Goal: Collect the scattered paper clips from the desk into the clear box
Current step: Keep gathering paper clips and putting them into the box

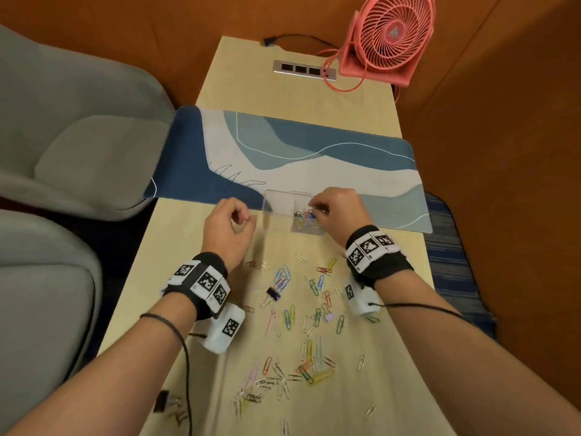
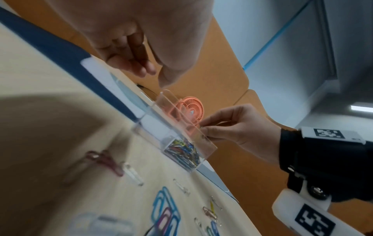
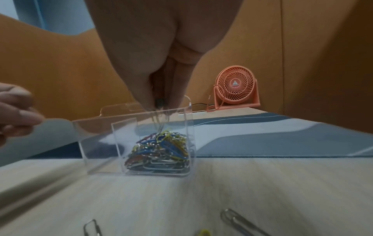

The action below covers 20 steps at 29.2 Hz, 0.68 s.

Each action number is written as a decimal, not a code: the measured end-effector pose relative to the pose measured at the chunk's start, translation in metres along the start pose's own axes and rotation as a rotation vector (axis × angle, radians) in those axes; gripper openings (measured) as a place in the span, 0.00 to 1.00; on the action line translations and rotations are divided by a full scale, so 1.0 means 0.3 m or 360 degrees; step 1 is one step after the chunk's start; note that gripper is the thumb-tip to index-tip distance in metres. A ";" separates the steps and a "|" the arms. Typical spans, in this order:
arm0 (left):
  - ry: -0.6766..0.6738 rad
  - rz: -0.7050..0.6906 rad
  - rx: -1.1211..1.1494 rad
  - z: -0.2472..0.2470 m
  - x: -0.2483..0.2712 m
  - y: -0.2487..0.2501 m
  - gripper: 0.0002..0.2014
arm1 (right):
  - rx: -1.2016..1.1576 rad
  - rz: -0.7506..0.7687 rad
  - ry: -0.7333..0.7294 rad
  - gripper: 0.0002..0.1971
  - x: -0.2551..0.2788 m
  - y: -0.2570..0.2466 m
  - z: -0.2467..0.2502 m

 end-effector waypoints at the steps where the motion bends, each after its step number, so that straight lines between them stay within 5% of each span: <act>1: 0.0023 0.0059 -0.0006 0.023 0.020 -0.033 0.09 | 0.0053 0.0010 -0.0050 0.07 0.000 -0.010 -0.009; 6: -0.0027 0.0264 -0.0129 0.103 0.127 -0.117 0.08 | 0.0142 -0.0033 -0.0140 0.10 0.019 -0.031 -0.020; 12: -0.0088 0.0458 -0.0469 0.233 0.282 -0.193 0.13 | -0.0046 0.0015 0.0033 0.07 0.189 -0.131 -0.015; 20: -0.0247 0.0642 -0.0758 0.312 0.510 -0.257 0.14 | -0.0192 0.0302 -0.0681 0.13 0.626 -0.421 -0.357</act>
Point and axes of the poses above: each hand's wrist, its own x-axis away from the middle knuckle, its own z-axis out of the back of the hand, y = z × x, the point moved 10 cm from there along -x, towards the middle knuckle, and after that the axes turned 1 degree about -y, right-handed, at the moved point
